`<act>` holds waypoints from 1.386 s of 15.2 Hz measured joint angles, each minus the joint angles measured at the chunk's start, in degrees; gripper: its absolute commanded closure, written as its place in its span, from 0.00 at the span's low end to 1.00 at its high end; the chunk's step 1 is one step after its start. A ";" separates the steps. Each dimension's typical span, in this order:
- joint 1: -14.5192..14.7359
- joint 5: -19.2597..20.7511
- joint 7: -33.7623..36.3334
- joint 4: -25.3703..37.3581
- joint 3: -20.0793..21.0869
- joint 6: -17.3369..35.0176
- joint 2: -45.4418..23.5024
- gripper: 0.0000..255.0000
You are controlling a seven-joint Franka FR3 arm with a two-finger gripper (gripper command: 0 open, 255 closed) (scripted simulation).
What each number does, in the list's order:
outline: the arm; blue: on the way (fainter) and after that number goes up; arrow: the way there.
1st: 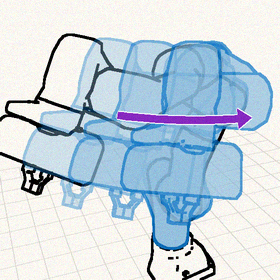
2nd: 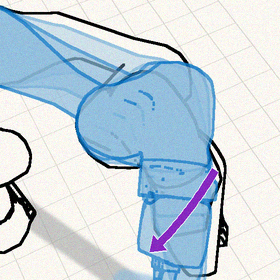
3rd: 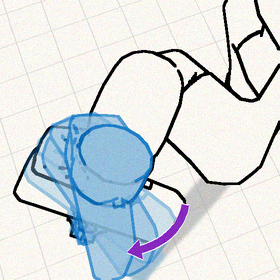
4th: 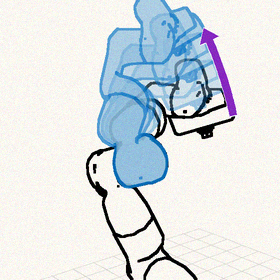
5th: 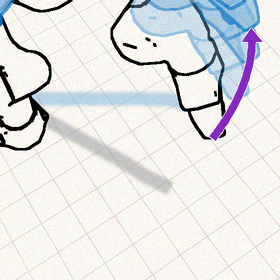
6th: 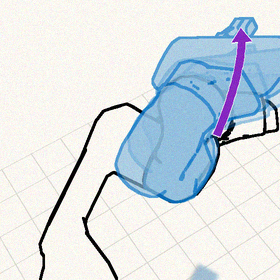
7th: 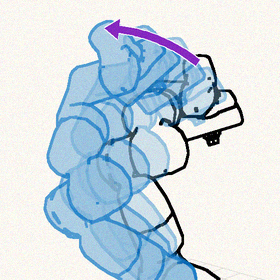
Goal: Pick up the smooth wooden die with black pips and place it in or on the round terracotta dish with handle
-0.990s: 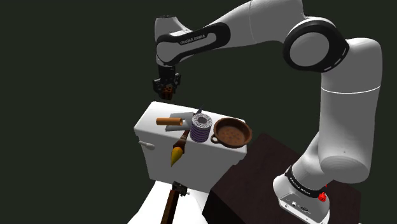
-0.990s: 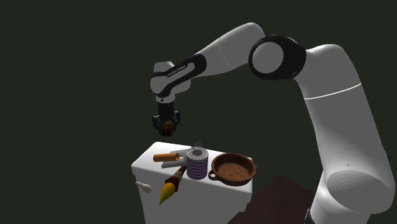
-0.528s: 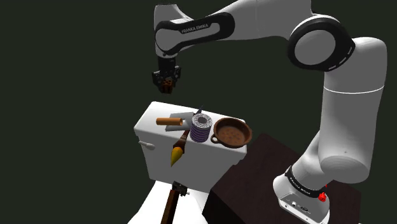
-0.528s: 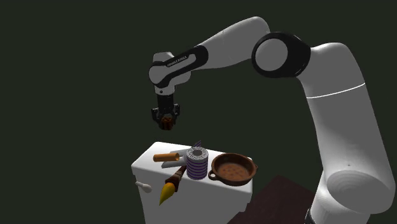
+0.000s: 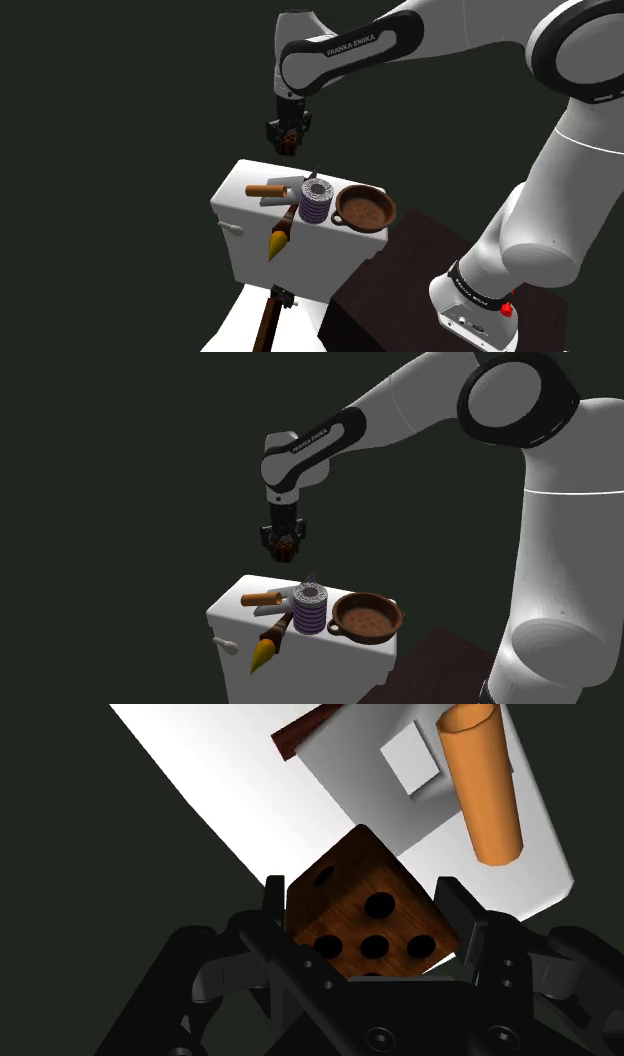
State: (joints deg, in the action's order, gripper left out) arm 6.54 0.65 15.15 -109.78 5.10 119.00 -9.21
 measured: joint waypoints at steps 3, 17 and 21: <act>-0.32 -0.71 -0.68 -9.28 -0.07 2.26 7.07 1.00; -0.82 -2.67 -4.61 -41.83 -2.09 2.66 39.21 1.00; -0.89 -2.59 -5.35 -48.09 -2.75 0.13 47.99 1.00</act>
State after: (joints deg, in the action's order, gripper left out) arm 5.65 -1.95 9.80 -157.86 2.35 119.13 38.79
